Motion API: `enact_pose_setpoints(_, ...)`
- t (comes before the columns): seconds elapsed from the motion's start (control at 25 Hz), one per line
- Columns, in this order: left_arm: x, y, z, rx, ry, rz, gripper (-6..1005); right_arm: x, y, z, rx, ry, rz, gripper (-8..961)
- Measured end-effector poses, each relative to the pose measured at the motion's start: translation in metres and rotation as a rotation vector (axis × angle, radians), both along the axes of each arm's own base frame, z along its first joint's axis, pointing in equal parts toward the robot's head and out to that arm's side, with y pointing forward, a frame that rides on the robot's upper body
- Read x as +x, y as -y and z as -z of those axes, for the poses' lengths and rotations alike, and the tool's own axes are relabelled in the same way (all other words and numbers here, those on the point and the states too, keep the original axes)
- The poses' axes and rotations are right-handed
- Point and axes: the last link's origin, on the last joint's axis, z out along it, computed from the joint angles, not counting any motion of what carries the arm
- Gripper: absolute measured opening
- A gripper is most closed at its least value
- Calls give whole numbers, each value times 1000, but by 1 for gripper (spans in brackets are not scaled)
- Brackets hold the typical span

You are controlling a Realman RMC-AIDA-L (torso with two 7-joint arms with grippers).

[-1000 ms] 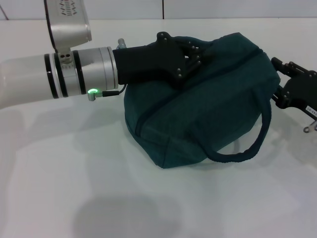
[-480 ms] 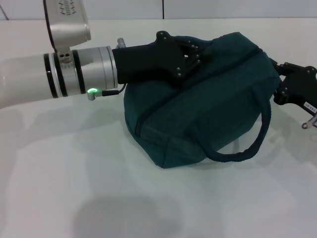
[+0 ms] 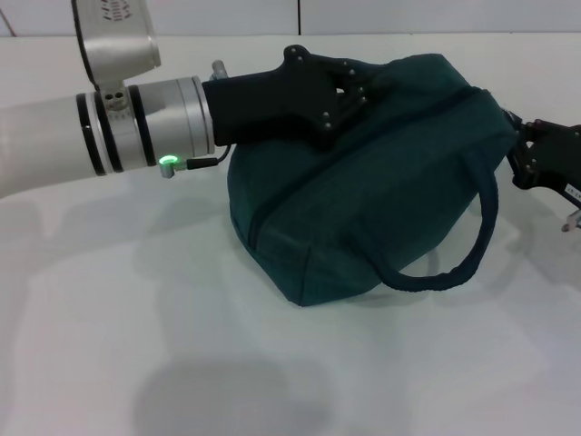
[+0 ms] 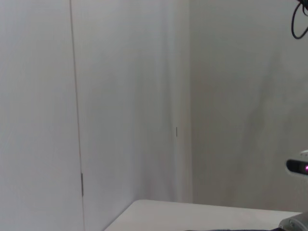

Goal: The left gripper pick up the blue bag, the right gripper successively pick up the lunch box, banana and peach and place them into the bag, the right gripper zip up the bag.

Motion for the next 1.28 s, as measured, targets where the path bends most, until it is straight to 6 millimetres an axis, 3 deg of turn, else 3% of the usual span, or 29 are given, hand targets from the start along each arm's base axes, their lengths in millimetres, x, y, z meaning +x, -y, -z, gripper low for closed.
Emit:
enact_pose_setpoints(0.36,-1,0,-1,24,29,-17,121,2,-1,-2,11,-14,25,81)
enact_pose_setpoints(0.64,-19,3,-6,120,165,-113,124,3,-1,-9,21,-51,33,142)
enact_pose_setpoints(0.88,-33,13,-24,192,317,-167,242,2,8,-32,80,-178,-5,265)
enact_pose_setpoints(1.08,-37,34,-30,188,367,-91,341,-13,34,-62,18,-279,-226,376)
enact_pose_setpoints(1.28,-54,66,-19,201,352,-37,639,-39,51,-67,-215,-276,-451,493)
